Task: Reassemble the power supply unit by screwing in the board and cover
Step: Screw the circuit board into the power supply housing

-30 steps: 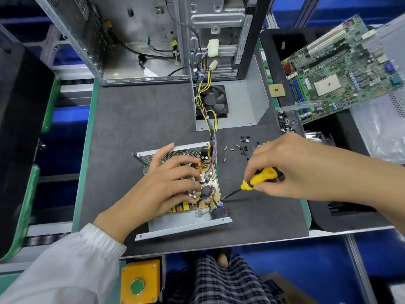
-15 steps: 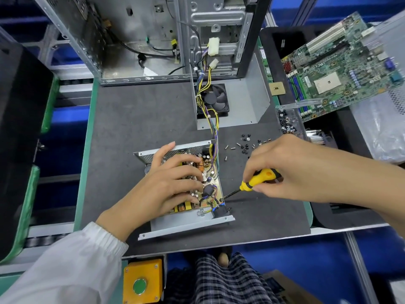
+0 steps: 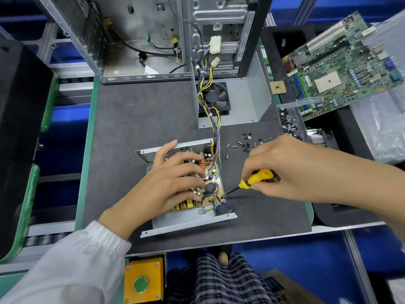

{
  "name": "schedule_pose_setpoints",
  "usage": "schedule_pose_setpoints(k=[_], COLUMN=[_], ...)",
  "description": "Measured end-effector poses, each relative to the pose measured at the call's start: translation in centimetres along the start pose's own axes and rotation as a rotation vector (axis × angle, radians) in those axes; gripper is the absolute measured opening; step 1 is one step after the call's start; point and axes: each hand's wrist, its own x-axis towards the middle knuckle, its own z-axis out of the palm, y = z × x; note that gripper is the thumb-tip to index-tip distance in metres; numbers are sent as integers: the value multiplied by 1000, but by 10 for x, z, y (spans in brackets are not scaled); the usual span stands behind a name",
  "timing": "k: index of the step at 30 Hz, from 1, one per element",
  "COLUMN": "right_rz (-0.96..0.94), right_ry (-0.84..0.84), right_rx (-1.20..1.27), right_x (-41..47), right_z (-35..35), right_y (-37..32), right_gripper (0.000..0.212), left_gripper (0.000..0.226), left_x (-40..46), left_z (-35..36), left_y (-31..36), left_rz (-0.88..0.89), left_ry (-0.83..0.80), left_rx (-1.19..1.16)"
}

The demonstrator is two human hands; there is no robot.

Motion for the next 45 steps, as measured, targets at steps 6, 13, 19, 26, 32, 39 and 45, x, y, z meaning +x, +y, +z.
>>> schedule_pose_setpoints(k=[6,13,19,26,32,39,45], right_rz=[-9,-11,2,9,5,28,72], right_ry=[5,8,3,-12,-8,-11,-78], right_rx=[22,26,26,38,17,-46,-188], right_x=[0,1,0,-4,-3,2,11], right_z=[0,2,3,4,5,4,3], right_y=[-2,-1,2,2,3,-5,-19], right_gripper=[12,11,11,11,11,12,18], left_gripper=[28,28,27,25,26,26,25], left_x=[0,0,-1,-2,-2,-2,-2], left_z=[-1,-2,-1,1,2,3,3], left_y=[1,1,0,-2,-3,-3,-4], left_rz=[0,-4,2,5,9,12,14], left_ry=[-11,-15,-12,-10,9,13,7], left_rx=[-11,-19,-25,-30,-33,-35,-30])
